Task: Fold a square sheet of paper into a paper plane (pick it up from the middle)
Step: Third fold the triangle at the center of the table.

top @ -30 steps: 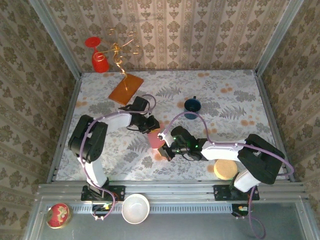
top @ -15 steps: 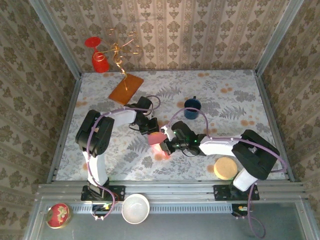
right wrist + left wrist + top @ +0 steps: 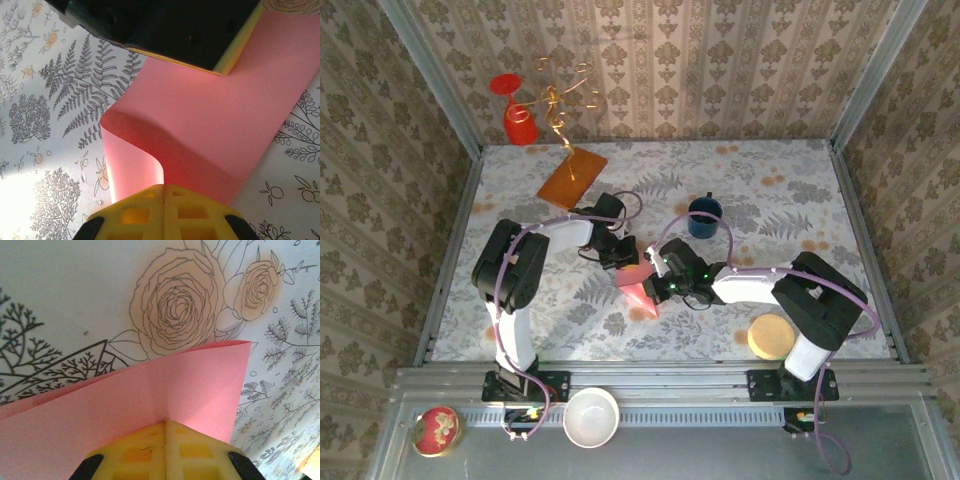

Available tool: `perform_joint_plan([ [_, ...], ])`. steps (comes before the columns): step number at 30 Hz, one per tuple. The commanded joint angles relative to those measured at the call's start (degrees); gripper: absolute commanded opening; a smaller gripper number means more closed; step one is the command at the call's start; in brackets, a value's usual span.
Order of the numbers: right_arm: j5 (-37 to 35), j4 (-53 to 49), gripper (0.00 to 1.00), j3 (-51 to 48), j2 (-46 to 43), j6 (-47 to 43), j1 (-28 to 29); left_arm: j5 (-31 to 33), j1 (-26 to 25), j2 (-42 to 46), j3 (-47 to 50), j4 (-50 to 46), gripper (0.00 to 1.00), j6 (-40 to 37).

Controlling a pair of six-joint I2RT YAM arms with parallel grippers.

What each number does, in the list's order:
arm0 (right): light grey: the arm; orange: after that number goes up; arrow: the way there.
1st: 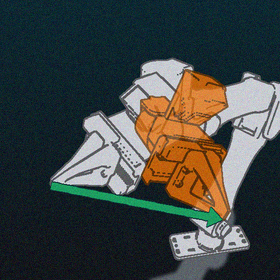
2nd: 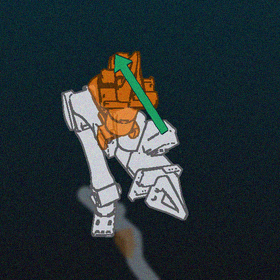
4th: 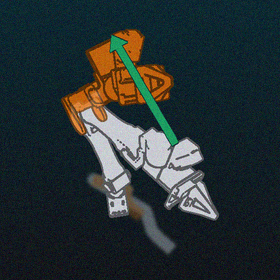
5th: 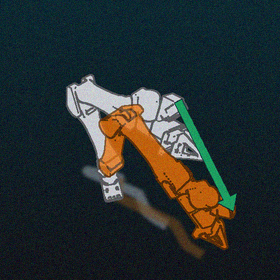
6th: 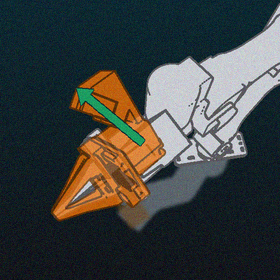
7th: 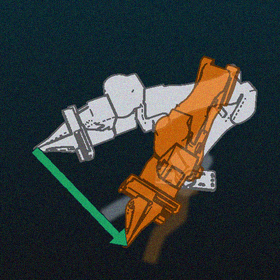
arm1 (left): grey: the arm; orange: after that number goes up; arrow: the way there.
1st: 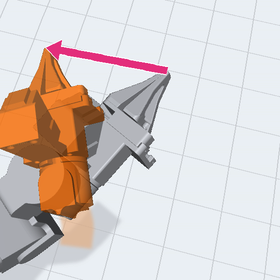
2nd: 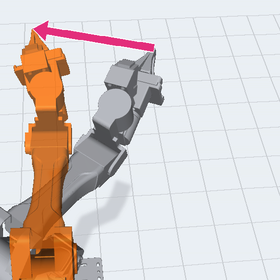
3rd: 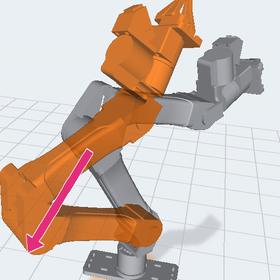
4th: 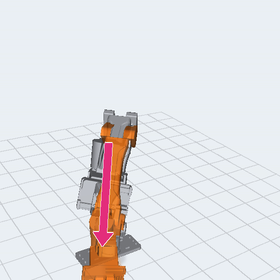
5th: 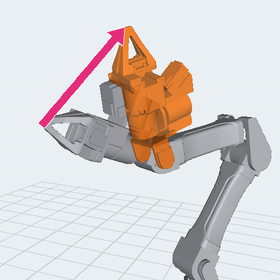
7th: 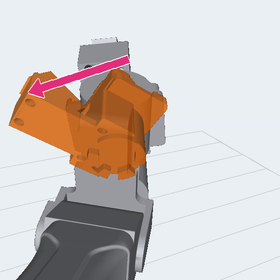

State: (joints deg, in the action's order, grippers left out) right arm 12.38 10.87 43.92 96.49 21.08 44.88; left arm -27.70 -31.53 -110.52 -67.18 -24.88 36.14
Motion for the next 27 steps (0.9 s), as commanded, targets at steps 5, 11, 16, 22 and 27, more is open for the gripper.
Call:
perform_joint_plan([
  [5, -2.1, -2.4, 0.00, 1.7, 1.3, 1.2, -0.4, -0.2, -0.6, -1.6, 0.1, -2.3, 0.07, -1.6],
  [11, -2.7, -3.5, 0.00, 1.9, 2.0, 2.0, -0.4, -0.3, -0.5, -1.1, -0.3, -2.0, 0.07, -1.3],
  [16, -2.5, -3.2, 0.00, 1.9, 2.7, 2.1, -0.5, -0.7, -0.5, -1.1, -0.4, -1.9, 0.06, -1.3],
  [22, -2.3, -3.6, 0.00, 1.9, 3.2, 2.4, -0.6, -0.9, -0.1, 1.0, -0.4, -1.4, 0.07, -0.7],
  [27, -2.1, -3.7, 0.00, 1.6, 3.1, 2.7, -0.7, 0.8, 0.8, 4.5, 0.3, -1.3, 0.12, 0.4],
])
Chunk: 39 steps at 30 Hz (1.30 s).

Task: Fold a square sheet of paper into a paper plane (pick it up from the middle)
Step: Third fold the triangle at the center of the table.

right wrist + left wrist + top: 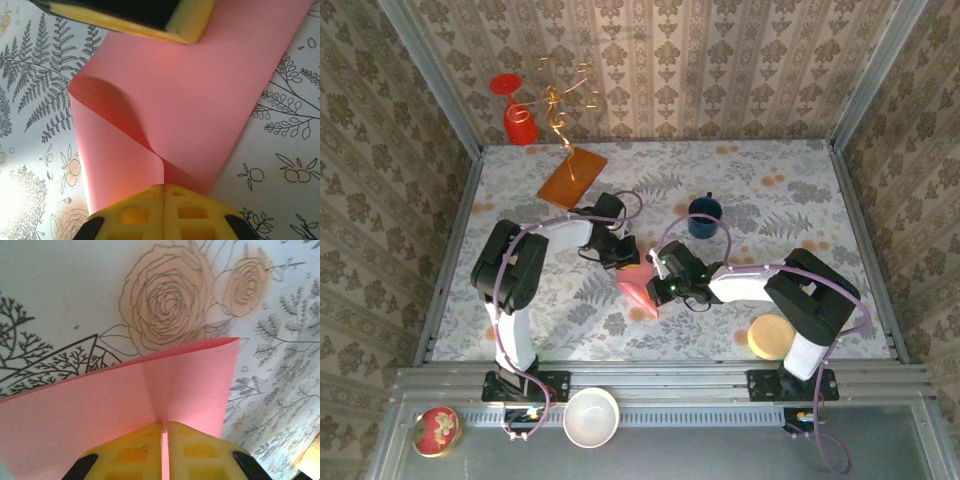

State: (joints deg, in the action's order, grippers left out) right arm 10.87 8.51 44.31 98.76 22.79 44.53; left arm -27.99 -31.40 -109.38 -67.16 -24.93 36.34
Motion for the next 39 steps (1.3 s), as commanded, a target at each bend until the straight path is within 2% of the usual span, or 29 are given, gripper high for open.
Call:
perform_joint_plan([
  [1, -0.6, -1.3, 0.00, 1.2, 0.8, 1.1, -0.3, 1.5, 0.9, 3.6, 0.6, -1.2, 0.13, 0.2],
  [17, 0.2, -0.4, 0.00, 1.0, 0.0, 1.7, -1.0, 2.8, -0.1, -2.1, 0.4, -4.8, 0.07, -2.1],
  [39, 0.9, -1.3, 0.00, 1.8, 1.4, 1.4, -1.1, 1.8, -0.4, -2.9, 0.4, -5.0, 0.04, -3.4],
])
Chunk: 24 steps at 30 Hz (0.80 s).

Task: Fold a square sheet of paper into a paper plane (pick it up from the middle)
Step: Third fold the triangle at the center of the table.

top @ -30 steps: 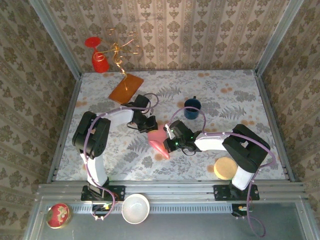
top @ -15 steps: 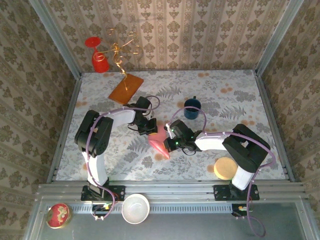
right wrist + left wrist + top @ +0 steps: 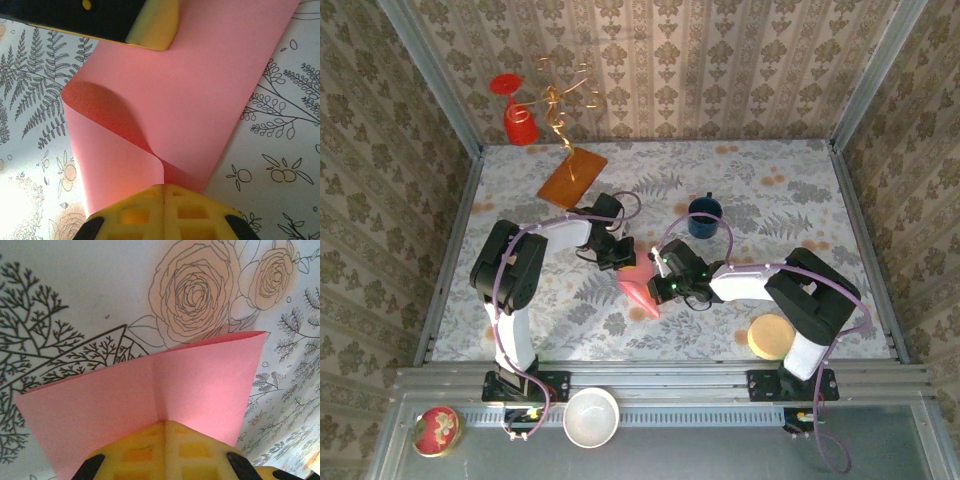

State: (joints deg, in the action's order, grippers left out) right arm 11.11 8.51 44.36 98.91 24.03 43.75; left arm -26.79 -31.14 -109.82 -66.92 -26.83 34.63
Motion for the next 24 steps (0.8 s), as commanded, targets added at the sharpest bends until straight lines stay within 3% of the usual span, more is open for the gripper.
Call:
perform_joint_plan([
  [1, 0.7, -1.7, 0.00, 1.9, 1.4, 0.2, -0.3, 0.6, -0.6, -2.5, 0.1, -3.1, 0.04, -1.7],
  [12, 0.9, -3.5, 0.00, 1.5, 1.6, 0.3, -0.4, 0.2, -0.3, -0.8, -0.6, -3.0, 0.05, -1.4],
  [24, 1.7, -5.2, 0.00, 2.3, 1.7, 0.7, -0.4, 6.2, -0.1, 16.8, 8.0, 2.8, 0.22, 11.1],
])
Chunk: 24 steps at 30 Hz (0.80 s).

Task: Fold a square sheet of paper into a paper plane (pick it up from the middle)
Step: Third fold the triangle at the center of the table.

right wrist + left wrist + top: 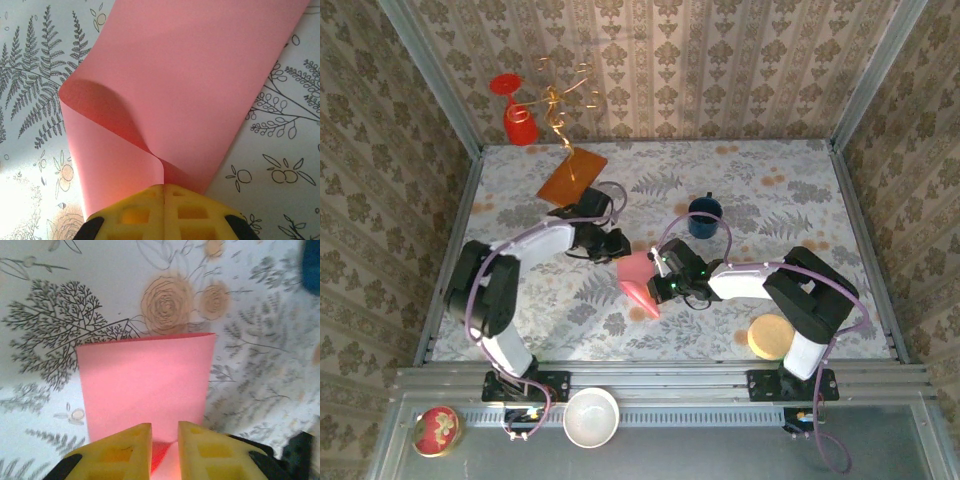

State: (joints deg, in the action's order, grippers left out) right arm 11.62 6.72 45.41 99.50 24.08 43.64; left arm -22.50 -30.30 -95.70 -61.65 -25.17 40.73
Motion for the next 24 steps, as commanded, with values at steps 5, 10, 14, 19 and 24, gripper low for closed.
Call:
perform_joint_plan([
  [5, 1.4, -3.9, 0.00, 1.8, 1.4, 0.9, -0.3, 1.8, -4.5, 7.6, 8.2, 5.2, 0.20, 12.6],
  [10, 1.4, -4.2, 0.00, 1.9, 1.6, 1.1, -0.4, 1.6, -7.2, 10.0, 14.1, 10.6, 0.13, 20.1],
  [14, 1.6, -4.2, 0.00, 1.8, 1.7, 1.1, -0.5, 0.0, -8.6, 9.6, 15.5, 12.8, 0.11, 22.3],
  [19, 1.7, -4.0, 0.00, 1.8, 1.8, 1.3, -0.6, -0.6, -10.8, 6.7, 14.6, 13.8, 0.08, 23.4],
  [24, 1.6, -3.8, 0.00, 1.6, 1.7, 1.2, -0.5, -0.1, -11.3, 5.4, 15.1, 14.3, 0.08, 24.4],
])
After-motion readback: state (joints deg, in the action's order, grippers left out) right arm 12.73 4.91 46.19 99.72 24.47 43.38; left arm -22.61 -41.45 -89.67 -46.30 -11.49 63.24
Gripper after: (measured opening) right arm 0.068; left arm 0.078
